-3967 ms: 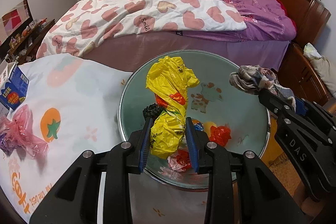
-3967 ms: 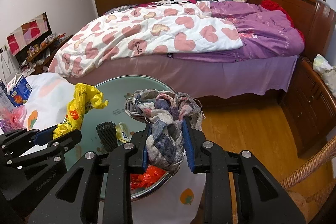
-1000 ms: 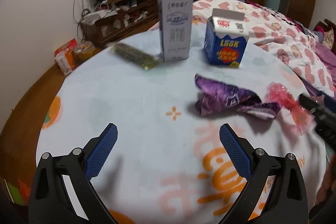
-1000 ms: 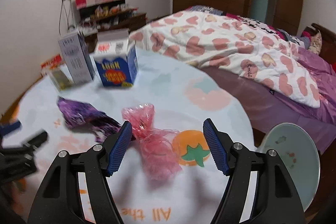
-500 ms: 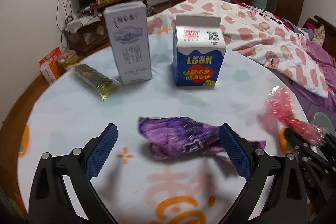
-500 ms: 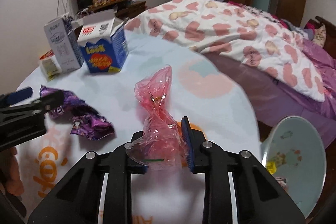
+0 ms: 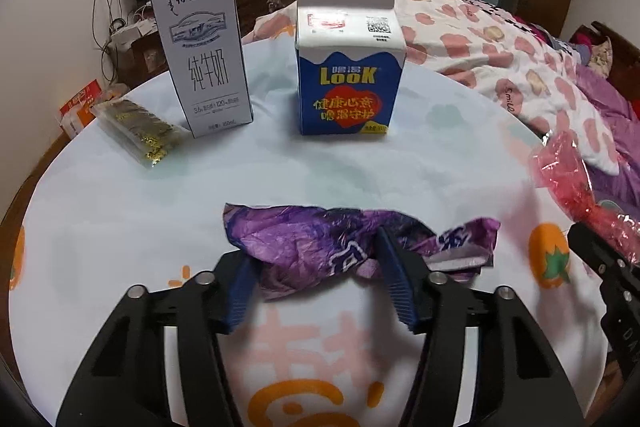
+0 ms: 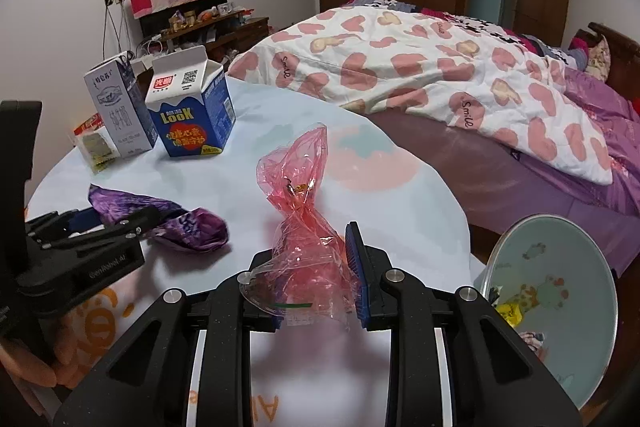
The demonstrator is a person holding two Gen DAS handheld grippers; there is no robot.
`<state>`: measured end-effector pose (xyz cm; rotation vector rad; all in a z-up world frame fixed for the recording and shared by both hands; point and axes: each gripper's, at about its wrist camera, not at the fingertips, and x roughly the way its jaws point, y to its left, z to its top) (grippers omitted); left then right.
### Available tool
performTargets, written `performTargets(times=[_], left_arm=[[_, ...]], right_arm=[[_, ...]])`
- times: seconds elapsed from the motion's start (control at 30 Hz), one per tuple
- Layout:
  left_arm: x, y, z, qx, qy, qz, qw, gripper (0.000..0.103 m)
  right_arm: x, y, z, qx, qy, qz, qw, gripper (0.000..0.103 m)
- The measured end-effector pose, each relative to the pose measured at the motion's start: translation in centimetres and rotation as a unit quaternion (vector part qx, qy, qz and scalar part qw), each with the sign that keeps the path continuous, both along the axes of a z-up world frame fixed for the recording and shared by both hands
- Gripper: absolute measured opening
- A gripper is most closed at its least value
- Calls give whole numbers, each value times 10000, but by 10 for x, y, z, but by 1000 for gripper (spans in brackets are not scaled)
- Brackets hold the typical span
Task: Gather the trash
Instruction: 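Grasp the purple wrapper with left tool while right tool grasps pink plastic bag, then carry the purple wrapper and pink bag over the blue bin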
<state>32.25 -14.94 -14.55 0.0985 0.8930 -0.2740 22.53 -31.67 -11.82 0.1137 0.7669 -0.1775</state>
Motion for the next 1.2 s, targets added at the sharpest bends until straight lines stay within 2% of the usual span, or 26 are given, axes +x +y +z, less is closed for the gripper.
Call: performTargets(times=[0.1,0.3,0.43,0.9,1.2], left_arm=[[-4,5,2,-70,11,-15,10000,40],[-22,15,16,-121,-146,-29,9998,36],[-37,22,27,-161,-258,-59,9995,27],[-71,41,48,-174,-514,-105,9985,25],[-82,37,60,45,-748,-48,9972,24]], right_arm=[[-6,3,4,-43,-47,-4,10000,27],[-18,9,14,-61,-161,6,9999,27],[-28,16,23,-119,-279,24,9995,27],[-50,25,35,-174,-416,52,9990,27],[-60,24,37,-143,-474,31,9988,27]])
